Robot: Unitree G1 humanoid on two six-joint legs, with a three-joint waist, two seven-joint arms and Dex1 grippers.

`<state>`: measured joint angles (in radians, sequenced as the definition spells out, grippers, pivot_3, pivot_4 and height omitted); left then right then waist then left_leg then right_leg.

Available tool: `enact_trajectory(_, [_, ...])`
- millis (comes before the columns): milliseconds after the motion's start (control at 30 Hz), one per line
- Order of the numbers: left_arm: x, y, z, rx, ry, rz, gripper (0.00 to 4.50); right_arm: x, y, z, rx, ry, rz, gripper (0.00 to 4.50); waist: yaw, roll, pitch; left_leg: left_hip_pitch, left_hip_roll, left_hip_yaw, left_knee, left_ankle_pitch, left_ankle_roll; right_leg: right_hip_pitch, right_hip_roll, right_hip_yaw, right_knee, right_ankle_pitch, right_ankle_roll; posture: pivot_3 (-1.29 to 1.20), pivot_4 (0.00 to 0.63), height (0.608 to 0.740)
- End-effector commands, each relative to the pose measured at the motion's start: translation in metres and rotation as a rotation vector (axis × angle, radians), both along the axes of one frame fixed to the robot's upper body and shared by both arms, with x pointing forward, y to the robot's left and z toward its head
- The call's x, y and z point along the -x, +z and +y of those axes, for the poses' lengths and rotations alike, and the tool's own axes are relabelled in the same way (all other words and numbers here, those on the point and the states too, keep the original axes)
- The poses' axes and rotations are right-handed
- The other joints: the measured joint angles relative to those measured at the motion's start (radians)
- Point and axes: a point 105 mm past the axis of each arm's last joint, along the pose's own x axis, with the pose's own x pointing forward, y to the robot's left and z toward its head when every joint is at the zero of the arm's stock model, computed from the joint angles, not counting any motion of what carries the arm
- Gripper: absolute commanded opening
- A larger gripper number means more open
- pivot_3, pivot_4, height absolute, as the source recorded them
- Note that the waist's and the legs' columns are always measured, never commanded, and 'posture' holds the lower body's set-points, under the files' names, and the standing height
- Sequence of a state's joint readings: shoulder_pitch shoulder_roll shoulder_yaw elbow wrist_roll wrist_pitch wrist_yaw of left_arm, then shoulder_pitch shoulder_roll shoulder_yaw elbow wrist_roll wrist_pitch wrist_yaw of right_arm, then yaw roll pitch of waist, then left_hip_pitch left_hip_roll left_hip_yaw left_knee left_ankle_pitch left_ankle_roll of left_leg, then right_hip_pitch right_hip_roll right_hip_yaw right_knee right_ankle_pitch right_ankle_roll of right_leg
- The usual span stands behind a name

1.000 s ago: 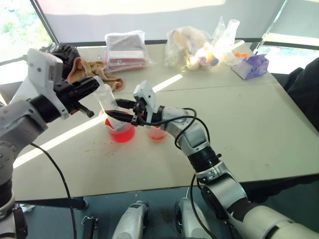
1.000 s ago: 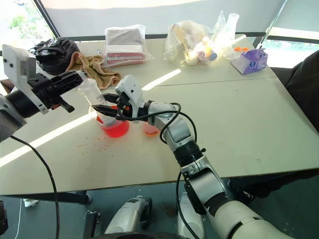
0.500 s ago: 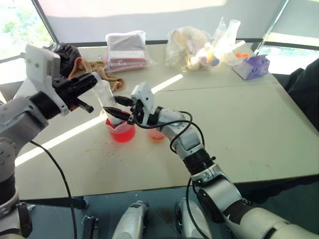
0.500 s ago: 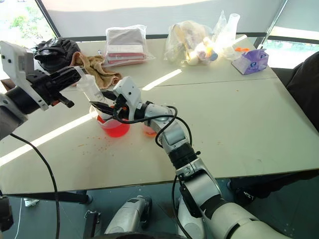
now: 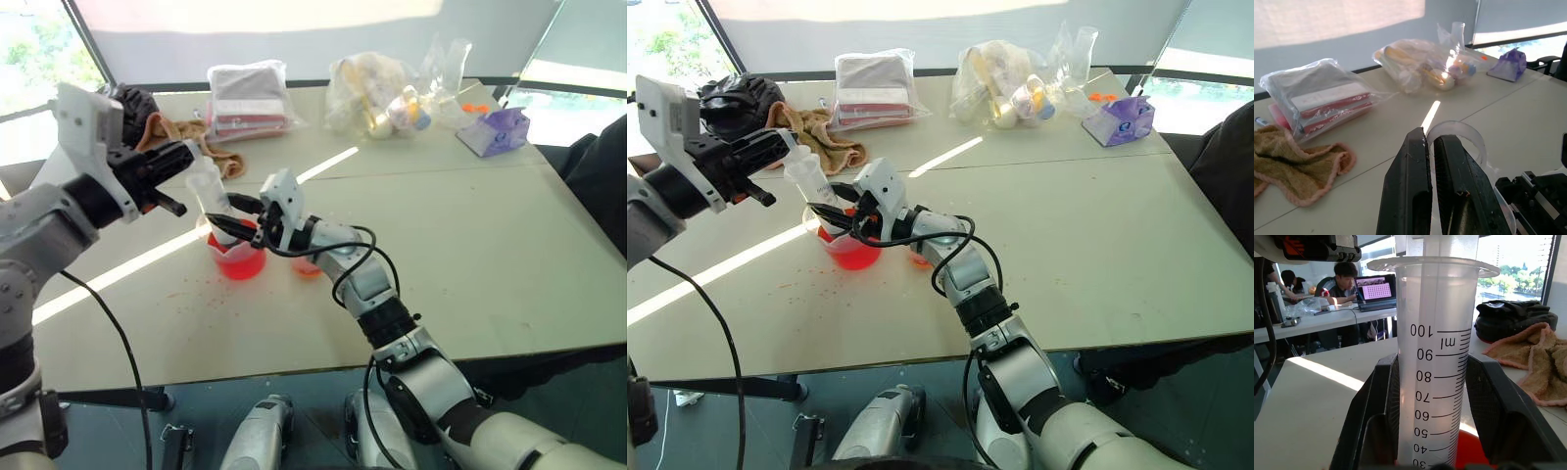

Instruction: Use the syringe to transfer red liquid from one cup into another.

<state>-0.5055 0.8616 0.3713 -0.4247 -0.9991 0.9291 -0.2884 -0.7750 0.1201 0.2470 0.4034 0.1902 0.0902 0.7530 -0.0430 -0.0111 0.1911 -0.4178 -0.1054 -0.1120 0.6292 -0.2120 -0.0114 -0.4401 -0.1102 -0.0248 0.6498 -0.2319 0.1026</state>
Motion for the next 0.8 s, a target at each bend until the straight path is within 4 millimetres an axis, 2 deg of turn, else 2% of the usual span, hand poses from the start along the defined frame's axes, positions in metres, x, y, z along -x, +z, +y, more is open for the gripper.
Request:
enact_trajectory(33, [0.010,0.042,0.003,0.015,0.009,-0.178,0.03,0.015,-0.023,0.015,0.074,0.074,0.044,1.44,0.000,0.000,0.000,0.000,0.000,0.000,0.000,0.000,0.000,0.000,0.000,0.000,0.000,0.000,0.000,0.00,0.150,0.734])
enact_trajectory(500, [0.010,0.049,0.002,0.025,0.001,-0.197,0.03,0.015,-0.021,0.015,0.068,0.072,0.038,1.44,0.000,0.000,0.000,0.002,0.000,0.000,0.000,0.000,0.000,0.002,0.000,0.000,0.000,0.000,0.000,0.00,0.150,0.734])
enact_trajectory(733, [0.013,0.033,-0.002,-0.004,-0.026,-0.146,0.03,0.010,-0.002,0.013,0.015,0.048,0.011,1.44,0.000,0.000,0.000,0.003,0.000,0.000,0.000,0.000,0.000,0.003,0.000,0.000,0.000,0.000,0.000,0.00,0.150,0.734])
enact_trajectory(800, [0.014,0.030,-0.003,-0.010,-0.033,-0.147,0.74,0.008,0.005,0.012,-0.004,0.043,0.014,1.44,-0.001,0.000,0.000,0.003,0.000,0.000,0.000,0.000,0.000,0.003,0.000,0.000,0.000,0.000,0.000,0.00,0.150,0.734])
